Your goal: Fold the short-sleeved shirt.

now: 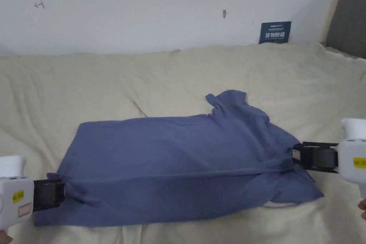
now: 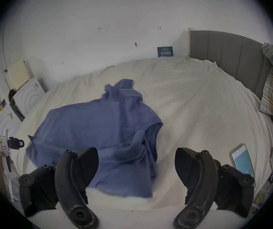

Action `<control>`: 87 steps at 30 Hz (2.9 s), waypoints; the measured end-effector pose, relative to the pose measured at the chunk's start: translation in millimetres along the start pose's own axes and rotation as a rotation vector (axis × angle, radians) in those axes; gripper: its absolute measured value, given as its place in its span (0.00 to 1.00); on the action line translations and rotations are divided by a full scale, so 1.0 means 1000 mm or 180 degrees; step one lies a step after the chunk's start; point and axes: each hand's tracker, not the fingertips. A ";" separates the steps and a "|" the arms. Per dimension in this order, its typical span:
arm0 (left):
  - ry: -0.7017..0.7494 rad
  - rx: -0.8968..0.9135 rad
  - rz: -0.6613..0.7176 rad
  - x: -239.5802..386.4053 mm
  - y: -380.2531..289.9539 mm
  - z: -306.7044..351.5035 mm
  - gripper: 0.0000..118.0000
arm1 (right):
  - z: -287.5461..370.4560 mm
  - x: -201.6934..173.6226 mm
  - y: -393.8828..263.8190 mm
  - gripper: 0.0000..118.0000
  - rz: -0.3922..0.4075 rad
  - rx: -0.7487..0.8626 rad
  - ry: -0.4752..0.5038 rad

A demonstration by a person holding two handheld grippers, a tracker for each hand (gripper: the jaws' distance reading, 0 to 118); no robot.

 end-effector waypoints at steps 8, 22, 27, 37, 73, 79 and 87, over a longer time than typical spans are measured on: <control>-0.0436 0.0311 0.0210 0.007 -0.072 0.074 0.00 | 0.051 -0.026 -0.071 0.00 -0.0454 0.0128 0.0166; -0.0514 0.0224 0.0359 -0.029 -0.058 0.005 0.85 | 0.050 -0.074 -0.097 0.00 0.0461 0.0022 -0.0144; -0.0532 0.0149 0.0128 -0.015 -0.040 -0.014 0.85 | 0.039 -0.067 -0.098 0.00 0.0233 -0.0075 -0.0149; -0.0496 0.0184 0.0104 -0.012 -0.047 -0.038 0.85 | 0.037 -0.065 -0.098 0.00 0.0265 -0.0092 -0.0204; -0.0416 0.0263 -0.0049 0.006 -0.034 -0.002 0.07 | -0.054 0.003 -0.048 0.70 0.0303 -0.0382 -0.0228; -0.0404 0.0275 -0.0088 0.007 -0.033 0.009 0.07 | -0.057 0.002 -0.051 0.06 0.0009 -0.0553 -0.0153; -0.0508 0.0273 -0.0037 -0.001 -0.034 0.023 0.06 | -0.014 0.006 -0.035 0.05 -0.0069 -0.0381 -0.0135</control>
